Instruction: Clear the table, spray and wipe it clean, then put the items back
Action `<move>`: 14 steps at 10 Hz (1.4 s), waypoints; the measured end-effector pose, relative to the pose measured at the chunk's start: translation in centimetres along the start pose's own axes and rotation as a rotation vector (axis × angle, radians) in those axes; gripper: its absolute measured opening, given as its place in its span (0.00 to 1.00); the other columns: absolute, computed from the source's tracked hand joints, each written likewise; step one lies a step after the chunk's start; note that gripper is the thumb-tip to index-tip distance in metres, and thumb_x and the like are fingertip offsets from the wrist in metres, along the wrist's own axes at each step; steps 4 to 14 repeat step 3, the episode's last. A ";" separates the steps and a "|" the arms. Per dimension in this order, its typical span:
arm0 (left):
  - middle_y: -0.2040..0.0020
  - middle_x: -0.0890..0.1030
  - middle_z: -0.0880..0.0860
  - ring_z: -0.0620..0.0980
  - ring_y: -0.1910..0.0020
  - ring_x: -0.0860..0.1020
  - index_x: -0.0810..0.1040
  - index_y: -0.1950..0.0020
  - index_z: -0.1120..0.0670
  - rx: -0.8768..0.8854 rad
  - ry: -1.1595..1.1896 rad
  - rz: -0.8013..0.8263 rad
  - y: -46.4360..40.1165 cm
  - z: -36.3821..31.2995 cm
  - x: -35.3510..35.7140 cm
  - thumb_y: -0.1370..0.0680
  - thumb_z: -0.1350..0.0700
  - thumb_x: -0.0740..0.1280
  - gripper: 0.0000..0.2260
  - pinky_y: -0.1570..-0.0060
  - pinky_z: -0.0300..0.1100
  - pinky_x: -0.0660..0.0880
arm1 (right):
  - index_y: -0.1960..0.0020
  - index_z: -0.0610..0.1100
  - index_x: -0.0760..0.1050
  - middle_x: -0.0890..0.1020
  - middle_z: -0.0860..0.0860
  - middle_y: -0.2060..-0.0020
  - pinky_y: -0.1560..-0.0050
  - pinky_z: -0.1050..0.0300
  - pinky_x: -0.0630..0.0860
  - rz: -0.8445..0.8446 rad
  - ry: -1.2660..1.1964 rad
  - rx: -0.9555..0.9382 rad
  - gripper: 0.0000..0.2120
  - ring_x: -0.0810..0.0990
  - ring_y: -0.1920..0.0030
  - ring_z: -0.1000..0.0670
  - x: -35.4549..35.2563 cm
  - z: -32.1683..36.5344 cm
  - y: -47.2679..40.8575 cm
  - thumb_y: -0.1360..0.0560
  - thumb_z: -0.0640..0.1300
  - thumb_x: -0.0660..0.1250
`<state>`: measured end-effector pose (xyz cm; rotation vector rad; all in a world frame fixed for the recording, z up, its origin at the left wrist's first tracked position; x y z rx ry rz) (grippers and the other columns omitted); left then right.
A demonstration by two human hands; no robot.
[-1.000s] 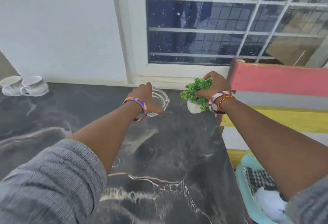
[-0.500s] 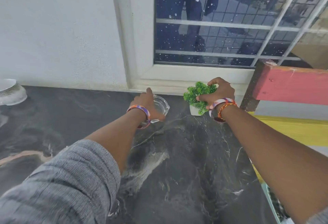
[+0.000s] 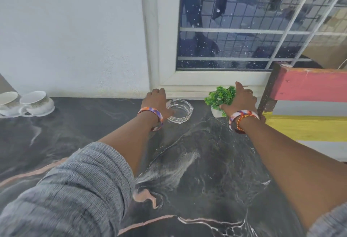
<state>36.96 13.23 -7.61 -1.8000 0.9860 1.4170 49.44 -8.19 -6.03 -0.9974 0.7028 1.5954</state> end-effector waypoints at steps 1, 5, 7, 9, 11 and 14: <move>0.32 0.68 0.59 0.59 0.34 0.69 0.64 0.32 0.59 0.055 -0.065 0.006 3.1 1.4 -0.9 0.26 0.50 0.66 0.26 0.38 0.50 0.69 | 0.25 0.44 0.51 0.60 0.39 0.28 0.38 0.42 0.69 -0.067 0.091 0.012 0.34 0.58 0.28 0.37 -0.4 0.3 3.6 0.26 0.41 0.64; 0.31 0.69 0.59 0.59 0.33 0.68 0.61 0.30 0.59 0.130 -0.137 -0.018 10.5 4.8 -1.8 0.26 0.52 0.65 0.27 0.35 0.49 0.67 | 0.27 0.41 0.55 0.64 0.40 0.29 0.34 0.43 0.65 -0.013 0.207 -0.132 0.28 0.58 0.27 0.39 3.0 3.3 12.7 0.23 0.46 0.60; 0.31 0.69 0.59 0.59 0.33 0.68 0.61 0.30 0.59 0.130 -0.137 -0.018 10.5 4.8 -1.8 0.26 0.52 0.65 0.27 0.35 0.49 0.67 | 0.27 0.41 0.55 0.64 0.40 0.29 0.34 0.43 0.65 -0.013 0.207 -0.132 0.28 0.58 0.27 0.39 3.0 3.3 12.7 0.23 0.46 0.60; 0.31 0.69 0.59 0.59 0.33 0.68 0.61 0.30 0.59 0.130 -0.137 -0.018 10.5 4.8 -1.8 0.26 0.52 0.65 0.27 0.35 0.49 0.67 | 0.27 0.41 0.55 0.64 0.40 0.29 0.34 0.43 0.65 -0.013 0.207 -0.132 0.28 0.58 0.27 0.39 3.0 3.3 12.7 0.23 0.46 0.60; 0.31 0.69 0.59 0.59 0.33 0.68 0.61 0.30 0.59 0.130 -0.137 -0.018 10.5 4.8 -1.8 0.26 0.52 0.65 0.27 0.35 0.49 0.67 | 0.27 0.41 0.55 0.64 0.40 0.29 0.34 0.43 0.65 -0.013 0.207 -0.132 0.28 0.58 0.27 0.39 3.0 3.3 12.7 0.23 0.46 0.60; 0.31 0.69 0.59 0.59 0.33 0.68 0.61 0.30 0.59 0.130 -0.137 -0.018 10.5 4.8 -1.8 0.26 0.52 0.65 0.27 0.35 0.49 0.67 | 0.27 0.41 0.55 0.64 0.40 0.29 0.34 0.43 0.65 -0.013 0.207 -0.132 0.28 0.58 0.27 0.39 3.0 3.3 12.7 0.23 0.46 0.60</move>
Point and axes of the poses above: each hand's wrist, its own y-axis away from the middle knuckle, its own x-axis out of the palm, z = x × y, the point moved 9 cm from there along -y, towards the middle knuckle
